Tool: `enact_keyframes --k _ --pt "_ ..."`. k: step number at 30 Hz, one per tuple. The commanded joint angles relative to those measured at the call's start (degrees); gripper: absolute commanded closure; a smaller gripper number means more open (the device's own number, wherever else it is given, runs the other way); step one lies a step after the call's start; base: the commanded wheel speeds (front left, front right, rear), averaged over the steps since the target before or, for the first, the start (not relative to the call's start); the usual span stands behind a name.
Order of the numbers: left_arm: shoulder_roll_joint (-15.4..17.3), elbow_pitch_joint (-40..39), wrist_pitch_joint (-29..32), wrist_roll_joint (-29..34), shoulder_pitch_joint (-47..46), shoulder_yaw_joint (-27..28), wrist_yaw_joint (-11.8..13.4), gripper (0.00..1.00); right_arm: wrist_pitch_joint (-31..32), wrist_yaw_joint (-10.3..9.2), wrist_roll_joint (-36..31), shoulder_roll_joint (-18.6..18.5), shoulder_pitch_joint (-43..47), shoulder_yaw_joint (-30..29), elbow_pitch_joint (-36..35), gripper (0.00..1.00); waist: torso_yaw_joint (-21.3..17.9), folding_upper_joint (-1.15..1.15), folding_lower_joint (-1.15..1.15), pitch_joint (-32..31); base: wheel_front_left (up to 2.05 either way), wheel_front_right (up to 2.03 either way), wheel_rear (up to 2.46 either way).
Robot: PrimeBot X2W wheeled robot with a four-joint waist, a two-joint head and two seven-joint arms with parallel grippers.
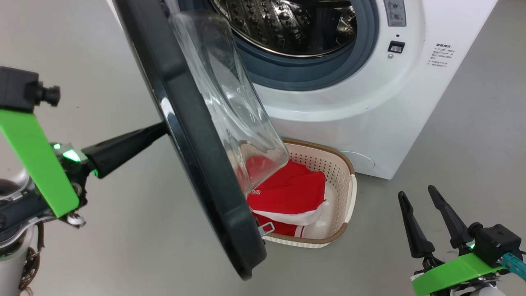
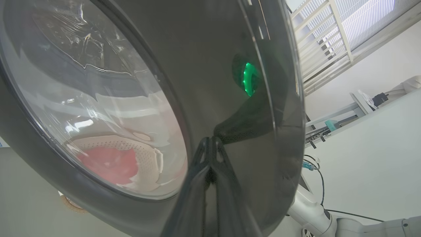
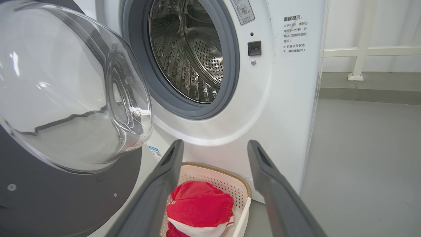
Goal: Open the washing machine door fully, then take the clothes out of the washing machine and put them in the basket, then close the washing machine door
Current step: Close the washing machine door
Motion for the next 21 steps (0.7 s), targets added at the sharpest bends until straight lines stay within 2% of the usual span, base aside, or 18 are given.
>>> enact_keyframes --k 1,18,20,21 --pt "2.6 -1.1 -0.7 0.3 -2.3 2.5 -0.4 1.00 -0.4 0.37 -0.4 -0.3 -1.6 1.1 -1.4 0.00 0.0 0.00 0.00 -0.1 0.00 0.00 0.00" --pt "3.6 2.4 -10.1 0.8 4.2 3.4 -0.4 0.98 -0.4 0.37 -0.3 -0.3 -0.4 1.5 -1.1 0.00 1.6 0.00 0.00 -2.8 0.00 0.00 0.00" --pt "3.6 3.2 -11.5 0.8 5.0 3.8 -0.4 0.47 -0.4 0.37 -0.3 -0.2 -0.2 1.7 -1.0 0.00 1.7 0.00 0.00 -3.1 0.00 0.00 0.00" --pt "3.7 3.5 -12.0 0.7 5.5 4.0 -0.4 0.28 -0.4 0.37 -0.2 -0.2 -0.2 1.8 -1.0 0.00 1.8 0.00 0.00 -3.2 0.00 0.00 0.00"
